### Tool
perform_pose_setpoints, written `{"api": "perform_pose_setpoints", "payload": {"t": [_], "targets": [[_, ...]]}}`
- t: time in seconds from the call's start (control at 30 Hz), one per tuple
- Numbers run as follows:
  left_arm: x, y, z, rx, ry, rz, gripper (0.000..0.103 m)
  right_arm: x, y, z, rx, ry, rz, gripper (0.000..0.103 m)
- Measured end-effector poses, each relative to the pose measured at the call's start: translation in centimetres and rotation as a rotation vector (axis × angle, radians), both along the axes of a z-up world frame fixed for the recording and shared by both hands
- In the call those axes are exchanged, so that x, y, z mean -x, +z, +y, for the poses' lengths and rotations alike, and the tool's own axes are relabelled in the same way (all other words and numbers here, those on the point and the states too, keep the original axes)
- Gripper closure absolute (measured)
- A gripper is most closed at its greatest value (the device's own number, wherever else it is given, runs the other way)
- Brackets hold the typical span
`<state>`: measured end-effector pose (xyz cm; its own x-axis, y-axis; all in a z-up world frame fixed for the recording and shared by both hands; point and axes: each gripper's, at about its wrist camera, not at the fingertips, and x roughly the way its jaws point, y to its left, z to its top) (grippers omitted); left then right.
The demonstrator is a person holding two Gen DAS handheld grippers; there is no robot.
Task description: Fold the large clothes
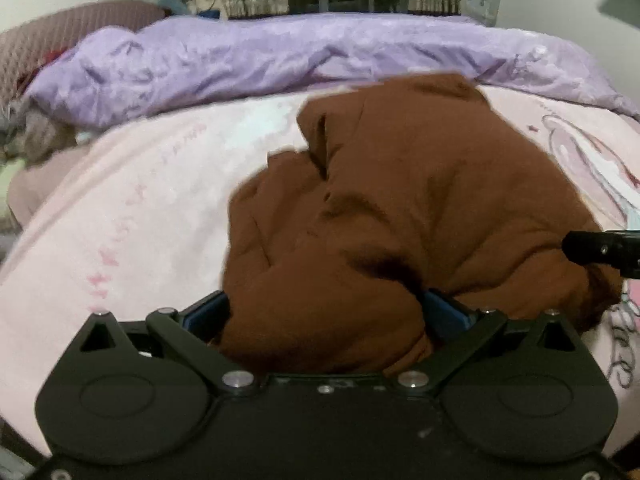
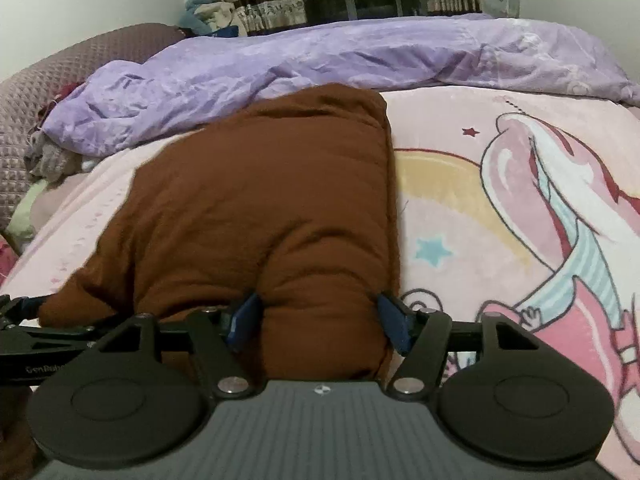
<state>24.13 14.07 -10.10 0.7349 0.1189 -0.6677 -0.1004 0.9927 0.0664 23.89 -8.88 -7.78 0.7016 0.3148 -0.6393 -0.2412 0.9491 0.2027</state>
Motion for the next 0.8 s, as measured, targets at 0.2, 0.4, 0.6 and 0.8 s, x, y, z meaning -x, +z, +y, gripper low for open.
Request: {"api": "perform_pose_setpoints", "payload": {"t": [0.2,0.4,0.6,0.8], "targets": [[1.7,1.0,0.6,0.023,0.005,-0.018,0.0,1.4,0.4,-0.2,0.046,0.043,0.011,0.051],[-0.4,-3.8,2.9,0.207,0.023,0.063,0.0,0.5,-2.0,0.2,0.072,0.025,0.012,0.041],[1.7,1.8,4.9,0.228,0.045,-0.081,0.0,1.1,1.1,-1.4,0.012,0.038,-0.052,0.026],[-4.3,1.7,8.6,0.287,0.133,-0.018,0.0,-3.1,0.9,-3.5,-0.046,-0.018,-0.005,0.013]]}}
